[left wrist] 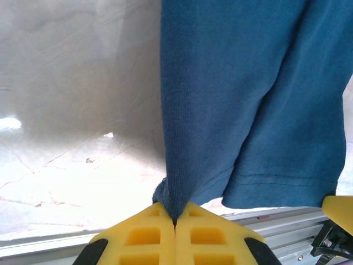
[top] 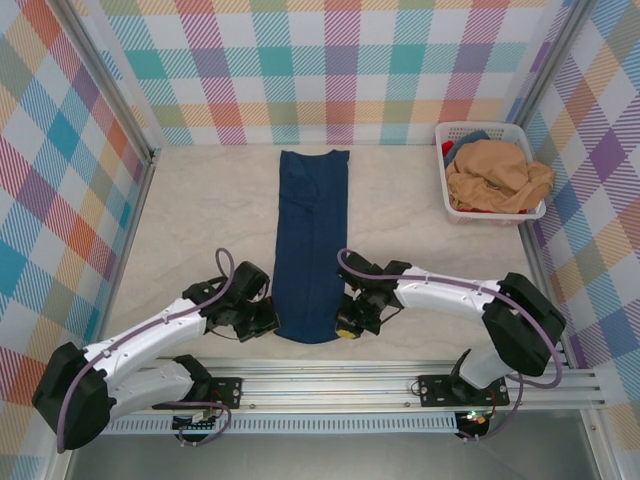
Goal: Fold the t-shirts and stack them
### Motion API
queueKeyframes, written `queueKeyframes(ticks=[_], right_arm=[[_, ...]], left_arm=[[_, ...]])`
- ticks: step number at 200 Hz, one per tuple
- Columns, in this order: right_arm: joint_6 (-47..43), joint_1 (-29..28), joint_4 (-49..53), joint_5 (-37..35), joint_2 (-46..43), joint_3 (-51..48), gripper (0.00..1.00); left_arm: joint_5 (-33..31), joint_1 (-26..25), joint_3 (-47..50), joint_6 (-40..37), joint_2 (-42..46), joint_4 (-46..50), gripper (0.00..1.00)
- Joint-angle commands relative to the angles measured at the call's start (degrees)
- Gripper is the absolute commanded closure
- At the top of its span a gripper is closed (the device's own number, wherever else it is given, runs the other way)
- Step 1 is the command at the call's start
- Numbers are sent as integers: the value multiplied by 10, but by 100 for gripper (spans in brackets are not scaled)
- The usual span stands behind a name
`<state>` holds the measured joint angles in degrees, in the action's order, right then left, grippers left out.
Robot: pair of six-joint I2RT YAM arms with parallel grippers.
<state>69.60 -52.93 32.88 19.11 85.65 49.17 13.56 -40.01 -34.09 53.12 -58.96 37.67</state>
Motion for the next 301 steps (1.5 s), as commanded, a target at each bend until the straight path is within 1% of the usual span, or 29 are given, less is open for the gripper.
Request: queueKeyframes(ticks=[1,28,68,86,110,176,200,263,301], right_arm=[[-1,-3,25,11,-17,-6,100],[4,4,33,-2,-25,13,100],[-14,41,67,-13,-15,68,100],[-32,62,78,-10,2,102,100],[-59,90,89,-4,35,151,100],[-107,165,104,15,135,278,100],[-120,182,123,13,166,330,100],[-138,231,143,9,235,427,100],[-140,254,135,16,285,475,100]], left_arm=[[-24,-5,-28,1,35,38,100],[-43,-5,-45,14,49,38,100],[-57,5,-85,14,1,35,100],[-60,23,-102,13,-20,29,100],[-61,59,-128,1,-48,24,100],[-36,141,-214,-35,-166,-15,100],[-34,157,-256,-48,-214,-21,100],[-40,193,-376,-76,-338,-24,100],[-40,212,-436,-86,-414,-34,100]])
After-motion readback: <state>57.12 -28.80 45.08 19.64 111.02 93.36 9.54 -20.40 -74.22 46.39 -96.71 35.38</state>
